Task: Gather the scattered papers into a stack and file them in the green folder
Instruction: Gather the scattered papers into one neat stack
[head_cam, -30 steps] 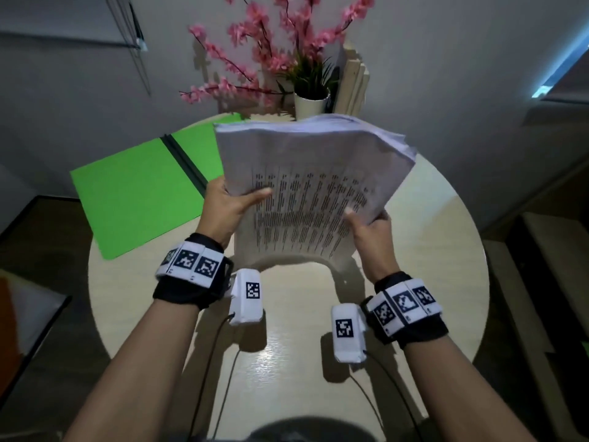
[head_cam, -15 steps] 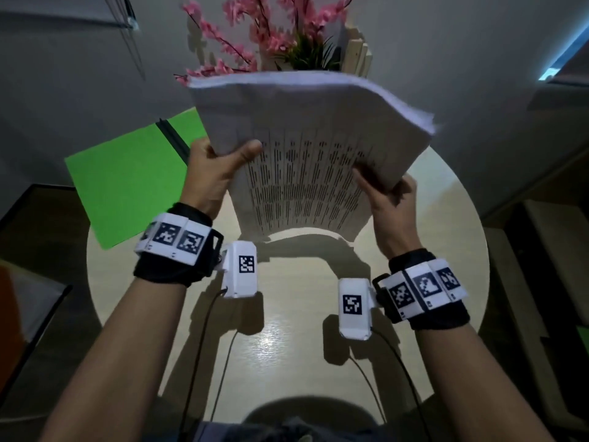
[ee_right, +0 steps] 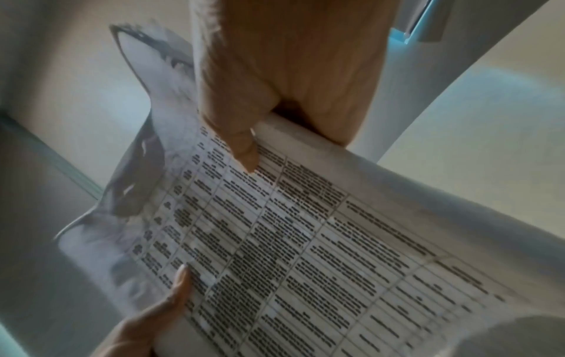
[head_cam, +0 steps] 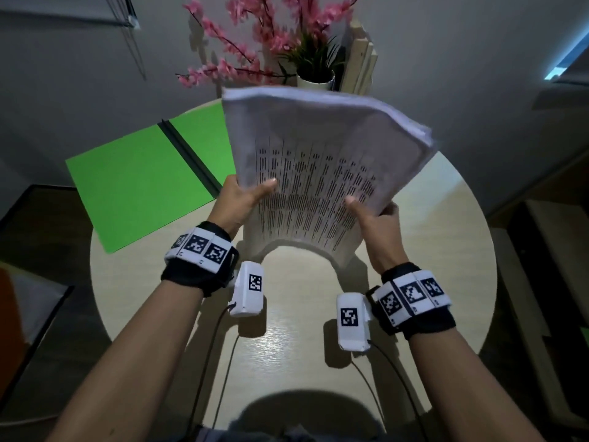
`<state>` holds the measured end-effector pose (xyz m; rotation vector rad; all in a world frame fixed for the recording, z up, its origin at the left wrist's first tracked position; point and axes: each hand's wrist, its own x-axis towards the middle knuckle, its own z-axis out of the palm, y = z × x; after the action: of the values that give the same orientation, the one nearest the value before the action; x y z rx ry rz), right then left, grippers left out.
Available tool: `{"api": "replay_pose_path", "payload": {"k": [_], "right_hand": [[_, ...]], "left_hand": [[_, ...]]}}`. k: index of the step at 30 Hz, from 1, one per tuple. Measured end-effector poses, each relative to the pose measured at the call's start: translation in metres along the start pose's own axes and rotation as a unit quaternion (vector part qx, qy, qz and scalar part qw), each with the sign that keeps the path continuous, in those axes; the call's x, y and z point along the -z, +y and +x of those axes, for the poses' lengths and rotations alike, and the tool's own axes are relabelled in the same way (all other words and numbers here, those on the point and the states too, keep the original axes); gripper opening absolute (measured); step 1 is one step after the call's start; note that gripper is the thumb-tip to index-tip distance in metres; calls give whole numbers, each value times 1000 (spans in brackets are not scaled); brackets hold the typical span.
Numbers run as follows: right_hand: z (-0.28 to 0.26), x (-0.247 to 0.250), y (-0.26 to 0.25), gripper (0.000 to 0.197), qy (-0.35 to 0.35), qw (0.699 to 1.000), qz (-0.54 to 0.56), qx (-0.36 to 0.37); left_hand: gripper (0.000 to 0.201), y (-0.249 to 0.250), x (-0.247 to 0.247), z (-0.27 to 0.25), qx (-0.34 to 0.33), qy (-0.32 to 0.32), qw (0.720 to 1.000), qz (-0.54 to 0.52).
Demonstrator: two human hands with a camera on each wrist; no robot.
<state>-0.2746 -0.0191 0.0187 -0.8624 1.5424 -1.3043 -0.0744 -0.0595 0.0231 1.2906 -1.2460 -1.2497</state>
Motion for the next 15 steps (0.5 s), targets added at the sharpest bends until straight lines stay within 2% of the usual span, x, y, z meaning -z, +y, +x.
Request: {"api": "replay_pose_path", "payload": {"k": [2, 4, 5, 8, 11, 13, 15], "right_hand": [[-1, 3, -8, 20, -15, 999, 36, 30], [0, 2, -5, 16, -21, 999, 31, 39], [1, 1, 3, 16, -24, 999, 14, 27], [3, -6, 30, 34, -15, 998, -38, -45], [10, -12, 39, 44, 1, 997, -35, -70], [16, -14, 37, 41, -9, 997, -44, -60], [19, -18, 33, 24, -58, 994, -84, -25]], "left_hand": [[22, 7, 8, 2, -18, 0, 999, -31], [43, 3, 17, 7, -11, -5, 999, -51], [44, -2, 18, 6, 6, -13, 999, -51], [25, -28, 4, 2, 83, -25, 996, -29], [34, -42, -5, 2, 116, 12, 993, -16], [31, -41, -2, 6, 99, 26, 994, 25], [17, -39, 5, 8, 74, 43, 995, 55]]}}
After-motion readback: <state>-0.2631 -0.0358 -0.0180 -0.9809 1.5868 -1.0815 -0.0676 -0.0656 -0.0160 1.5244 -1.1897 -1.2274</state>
